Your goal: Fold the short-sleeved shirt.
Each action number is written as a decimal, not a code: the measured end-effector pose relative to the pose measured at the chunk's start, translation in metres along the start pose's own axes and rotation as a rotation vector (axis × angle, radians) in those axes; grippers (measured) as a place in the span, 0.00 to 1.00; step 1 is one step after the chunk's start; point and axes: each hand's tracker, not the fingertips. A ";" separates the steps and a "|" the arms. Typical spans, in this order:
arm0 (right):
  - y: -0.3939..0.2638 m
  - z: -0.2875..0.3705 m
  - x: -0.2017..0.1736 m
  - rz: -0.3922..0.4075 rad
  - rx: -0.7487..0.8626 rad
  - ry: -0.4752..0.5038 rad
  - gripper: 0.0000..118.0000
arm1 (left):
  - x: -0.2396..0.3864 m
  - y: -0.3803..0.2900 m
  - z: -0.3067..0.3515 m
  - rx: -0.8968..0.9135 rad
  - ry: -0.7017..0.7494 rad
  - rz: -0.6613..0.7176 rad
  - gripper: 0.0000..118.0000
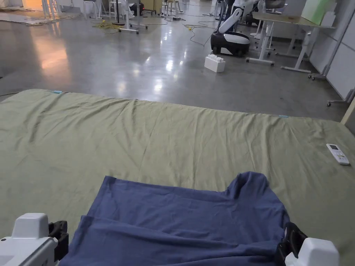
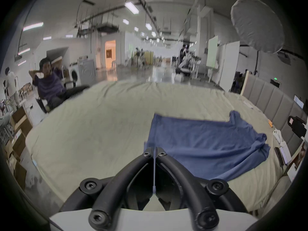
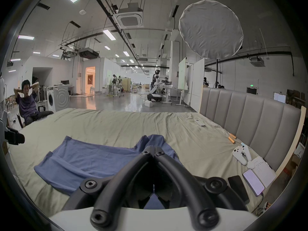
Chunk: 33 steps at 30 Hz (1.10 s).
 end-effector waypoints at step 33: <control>-0.068 -0.053 0.077 -0.044 -0.580 -0.023 0.35 | 0.019 -0.029 -0.076 -0.415 -0.018 -0.156 0.09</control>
